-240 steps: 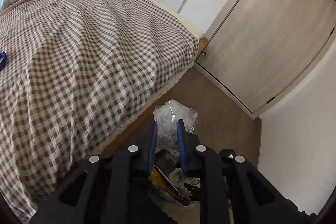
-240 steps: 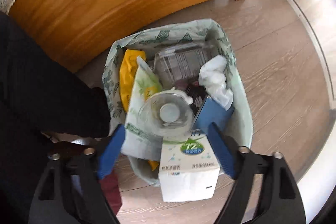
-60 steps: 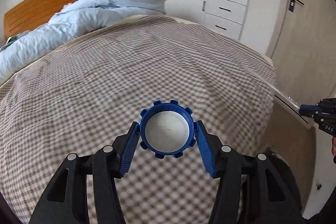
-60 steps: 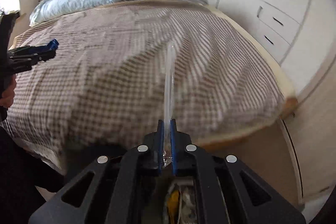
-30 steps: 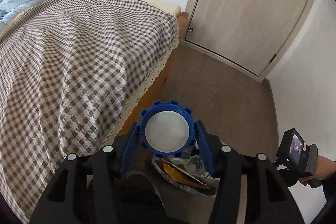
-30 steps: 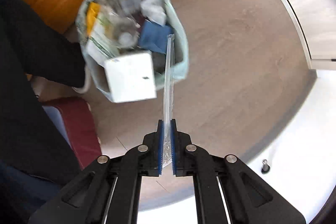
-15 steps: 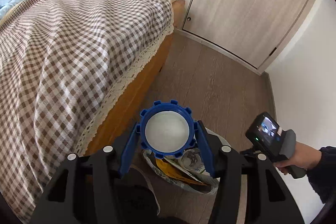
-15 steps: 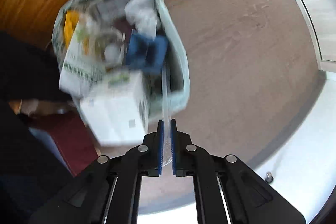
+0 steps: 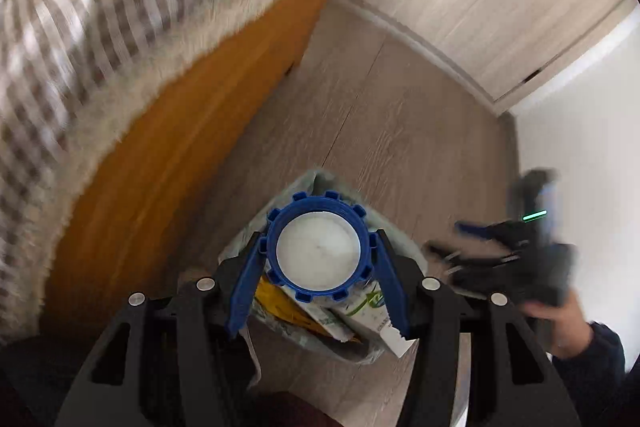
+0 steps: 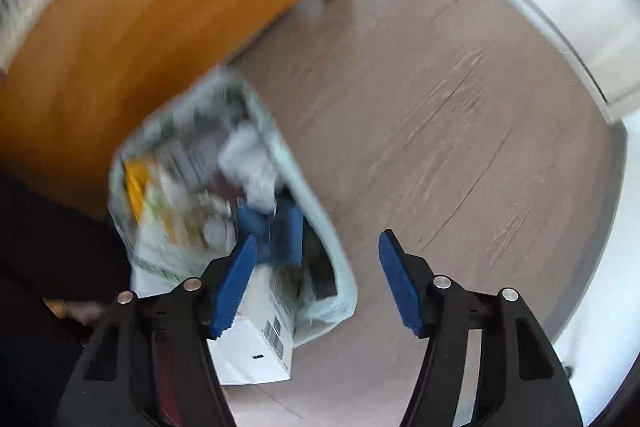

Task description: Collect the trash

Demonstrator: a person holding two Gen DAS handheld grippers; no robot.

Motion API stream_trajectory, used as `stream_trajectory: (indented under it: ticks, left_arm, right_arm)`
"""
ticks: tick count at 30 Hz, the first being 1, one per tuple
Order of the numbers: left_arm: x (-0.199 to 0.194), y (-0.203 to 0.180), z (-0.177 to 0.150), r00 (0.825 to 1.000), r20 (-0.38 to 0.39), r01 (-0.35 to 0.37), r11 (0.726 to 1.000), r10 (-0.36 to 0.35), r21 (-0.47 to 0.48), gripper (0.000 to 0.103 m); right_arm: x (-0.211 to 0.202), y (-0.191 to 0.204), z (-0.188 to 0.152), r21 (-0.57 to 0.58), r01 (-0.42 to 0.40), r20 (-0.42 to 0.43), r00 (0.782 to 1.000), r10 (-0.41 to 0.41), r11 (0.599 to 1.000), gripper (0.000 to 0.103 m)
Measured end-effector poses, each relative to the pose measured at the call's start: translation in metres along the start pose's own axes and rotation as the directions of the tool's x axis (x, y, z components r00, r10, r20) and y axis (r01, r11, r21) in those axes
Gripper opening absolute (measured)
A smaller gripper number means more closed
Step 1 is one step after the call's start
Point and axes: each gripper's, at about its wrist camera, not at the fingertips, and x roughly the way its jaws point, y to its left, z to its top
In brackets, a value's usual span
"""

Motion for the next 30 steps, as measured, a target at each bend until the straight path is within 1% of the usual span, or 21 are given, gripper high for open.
stream_trajectory:
  ticks: [2,4,5,6,7,9,10,11,12,13,15,18,20,22,26,28,30]
  left_arm:
    - [0.022,0.001,0.0,0.997,-0.081,0.006,1.0,-0.008,-0.024,0.052]
    - [0.044,-0.001,-0.003,0.982,-0.181,0.053,0.997,-0.061,-0.049,0.052]
    - [0.053,-0.002,-0.003,0.974,-0.216,0.053,0.997,-0.064,-0.054,0.052]
    - [0.057,-0.005,-0.003,0.973,-0.227,0.026,0.999,-0.036,-0.048,0.052]
    - [0.059,-0.01,-0.002,0.974,-0.227,0.014,0.999,-0.02,-0.031,0.052]
    - [0.064,-0.022,-0.005,0.968,-0.249,0.024,1.0,-0.022,0.004,0.053]
    - [0.068,-0.026,-0.006,0.963,-0.267,0.04,0.999,-0.037,0.007,0.055]
    - [0.071,-0.028,-0.007,0.959,-0.278,0.053,0.999,-0.048,0.009,0.066]
    - [0.073,-0.027,-0.01,0.957,-0.286,0.051,0.999,-0.043,0.019,0.079]
    - [0.073,-0.028,-0.012,0.957,-0.289,0.043,0.998,-0.031,0.035,0.081]
    - [0.069,-0.027,-0.013,0.959,-0.282,0.044,0.998,-0.029,0.045,0.081]
    - [0.065,-0.019,-0.009,0.971,-0.24,-0.006,1.0,0.009,0.012,0.081]
    - [0.063,-0.015,-0.007,0.973,-0.229,-0.022,1.0,0.019,-0.011,0.081]
    - [0.063,-0.013,-0.005,0.975,-0.221,-0.037,0.999,0.034,-0.012,0.081]
    - [0.061,-0.017,-0.003,0.976,-0.211,-0.041,0.999,0.045,0.023,0.081]
    - [0.058,-0.015,-0.001,0.978,-0.205,-0.043,0.999,0.045,0.014,0.081]
    - [0.05,-0.013,0.0,0.983,-0.178,-0.051,0.999,0.053,0.017,0.081]
  right_arm:
    - [-0.021,-0.01,0.001,0.055,-0.032,0.067,0.997,0.028,0.998,0.063]
    - [-0.037,-0.017,0.004,0.085,-0.054,0.111,0.993,0.044,0.995,0.065]
    - [-0.042,-0.017,0.005,0.092,-0.06,0.125,0.991,0.048,0.994,0.065]
    - [-0.046,-0.017,0.005,0.095,-0.065,0.138,0.989,0.052,0.993,0.065]
    - [-0.05,-0.017,0.005,0.098,-0.071,0.148,0.987,0.056,0.993,0.065]
    - [-0.055,-0.018,0.004,0.104,-0.078,0.159,0.985,0.06,0.992,0.065]
    - [-0.057,-0.016,0.003,0.102,-0.078,0.161,0.985,0.061,0.992,0.065]
    - [-0.058,-0.017,0.003,0.098,-0.078,0.164,0.985,0.062,0.992,0.065]
    - [-0.059,-0.017,0.003,0.095,-0.077,0.163,0.985,0.061,0.993,0.065]
    - [-0.059,-0.016,0.002,0.092,-0.074,0.161,0.985,0.058,0.993,0.065]
    - [-0.06,-0.016,0.0,0.096,-0.076,0.16,0.985,0.06,0.992,0.065]
    - [-0.059,-0.011,-0.003,0.087,-0.076,0.138,0.988,0.063,0.993,0.065]
    - [-0.057,-0.005,-0.004,0.062,-0.057,0.111,0.993,0.05,0.996,0.065]
    - [-0.057,0.002,-0.005,0.034,-0.035,0.093,0.995,0.032,0.999,0.065]
    - [-0.055,0.011,-0.008,-0.006,-0.016,0.051,0.999,0.016,1.0,0.065]
    - [-0.059,0.016,-0.009,-0.021,-0.004,0.046,0.999,0.005,1.0,0.065]
    - [-0.063,0.022,-0.01,-0.041,0.0,0.041,0.999,0.001,0.999,0.065]
